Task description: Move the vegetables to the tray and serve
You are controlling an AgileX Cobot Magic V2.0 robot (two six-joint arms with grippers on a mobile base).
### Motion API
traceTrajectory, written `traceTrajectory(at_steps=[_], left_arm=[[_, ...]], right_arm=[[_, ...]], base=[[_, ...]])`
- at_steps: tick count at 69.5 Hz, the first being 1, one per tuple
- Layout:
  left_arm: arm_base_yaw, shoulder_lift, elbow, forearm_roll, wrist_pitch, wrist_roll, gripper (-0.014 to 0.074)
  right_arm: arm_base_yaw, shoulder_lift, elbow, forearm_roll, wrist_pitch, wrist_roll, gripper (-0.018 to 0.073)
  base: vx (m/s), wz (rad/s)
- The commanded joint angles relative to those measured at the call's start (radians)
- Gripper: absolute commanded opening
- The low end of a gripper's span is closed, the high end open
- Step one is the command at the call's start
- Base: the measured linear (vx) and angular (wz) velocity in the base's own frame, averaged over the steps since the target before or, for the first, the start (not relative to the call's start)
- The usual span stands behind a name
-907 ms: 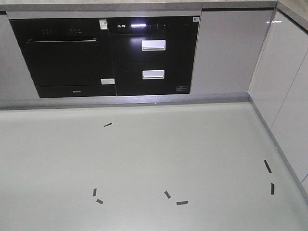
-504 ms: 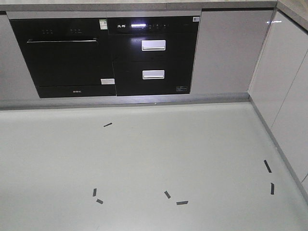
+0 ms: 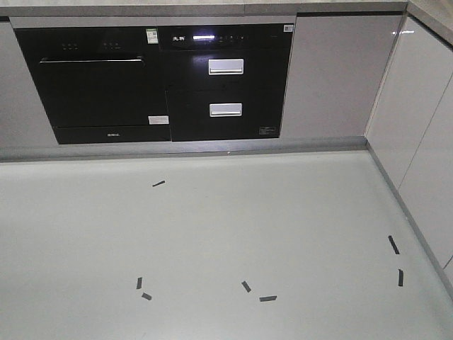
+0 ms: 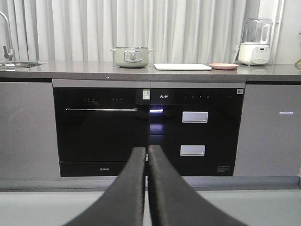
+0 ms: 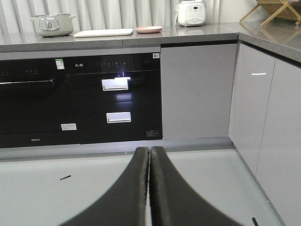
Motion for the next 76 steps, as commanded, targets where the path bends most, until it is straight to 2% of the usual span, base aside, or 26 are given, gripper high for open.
traceTrajectory(at_steps=[1, 76], left_arm=[[0.000, -0.014, 0.005, -0.007, -0.069, 0.000, -0.0006], [0.000, -0.014, 0.005, -0.007, -0.069, 0.000, -0.0006]], right_arm=[[-0.001, -0.003, 0.007, -0.008, -0.075, -0.003, -0.0003], [-0.001, -0.003, 0.007, -0.008, -0.075, -0.003, -0.0003]], base=[[0.00, 0.00], [0.04, 0.01]])
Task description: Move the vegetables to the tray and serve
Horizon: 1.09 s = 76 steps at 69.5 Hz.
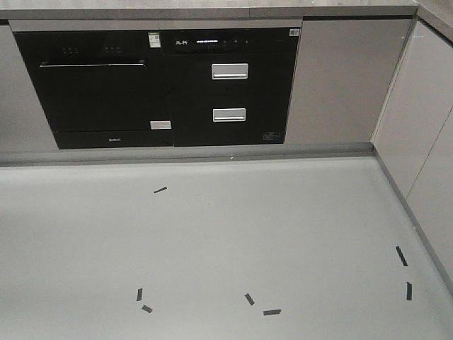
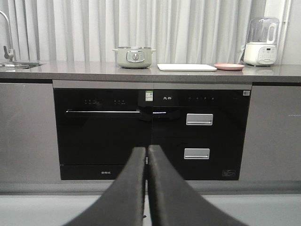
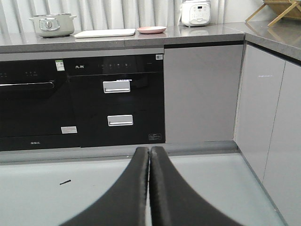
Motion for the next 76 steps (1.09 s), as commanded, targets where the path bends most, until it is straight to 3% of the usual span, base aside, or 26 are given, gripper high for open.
traceTrajectory(at_steps=[1, 76], left_arm=[[0.000, -0.014, 0.005, -0.007, -0.069, 0.000, -0.0006], [0.000, -0.014, 0.005, -0.007, -0.069, 0.000, -0.0006]], right_arm=[[-0.001, -0.003, 0.007, -0.008, -0.075, -0.003, -0.0003], [-0.001, -0.003, 0.007, -0.008, -0.075, -0.003, -0.0003]], base=[[0.11, -0.03], [0.07, 0.02]])
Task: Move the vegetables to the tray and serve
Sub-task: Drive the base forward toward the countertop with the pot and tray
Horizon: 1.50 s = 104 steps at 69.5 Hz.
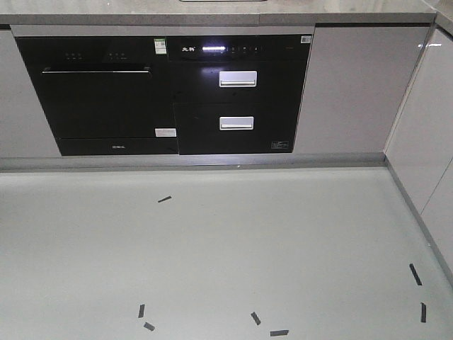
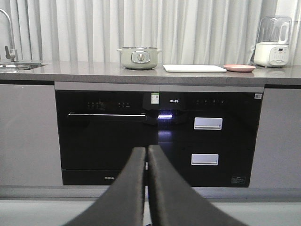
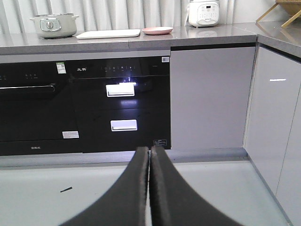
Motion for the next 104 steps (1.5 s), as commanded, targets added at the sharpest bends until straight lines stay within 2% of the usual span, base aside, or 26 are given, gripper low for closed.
traceTrajectory(at_steps=[1, 104], left_arm=[[0.000, -0.014, 0.005, -0.007, -0.069, 0.000, -0.0006], [0.000, -0.014, 0.005, -0.007, -0.069, 0.000, -0.0006]], right_arm=[[-0.001, -0.003, 0.007, -0.008, -0.075, -0.003, -0.0003], [-0.001, -0.003, 0.007, -0.008, -0.075, -0.003, -0.0003]], base=[[0.04, 0.00], [0.08, -0.02]])
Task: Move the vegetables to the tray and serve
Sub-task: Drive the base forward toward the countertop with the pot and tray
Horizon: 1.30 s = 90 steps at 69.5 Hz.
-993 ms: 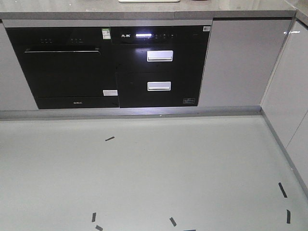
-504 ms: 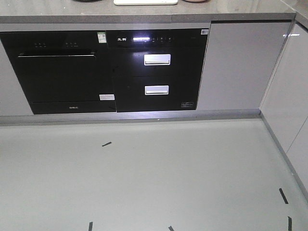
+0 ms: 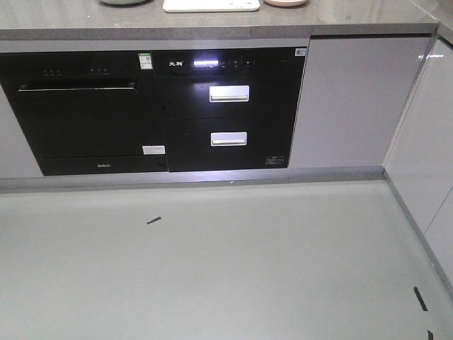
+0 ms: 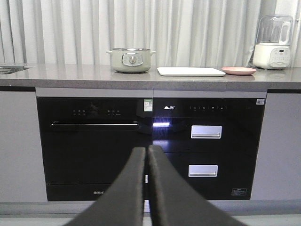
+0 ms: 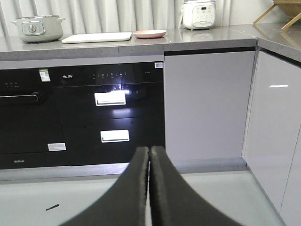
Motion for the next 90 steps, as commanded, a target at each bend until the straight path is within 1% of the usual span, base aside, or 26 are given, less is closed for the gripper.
traceTrajectory(at_steps=[1, 90], left_arm=[[0.000, -0.014, 0.005, -0.007, -0.069, 0.000, -0.0006], [0.000, -0.014, 0.005, -0.007, -0.069, 0.000, -0.0006]], right_arm=[[-0.001, -0.003, 0.007, -0.008, -0.075, -0.003, -0.0003], [-0.001, -0.003, 0.007, -0.008, -0.075, -0.003, -0.0003]], base=[[0.09, -0.01], [0.10, 0.00]])
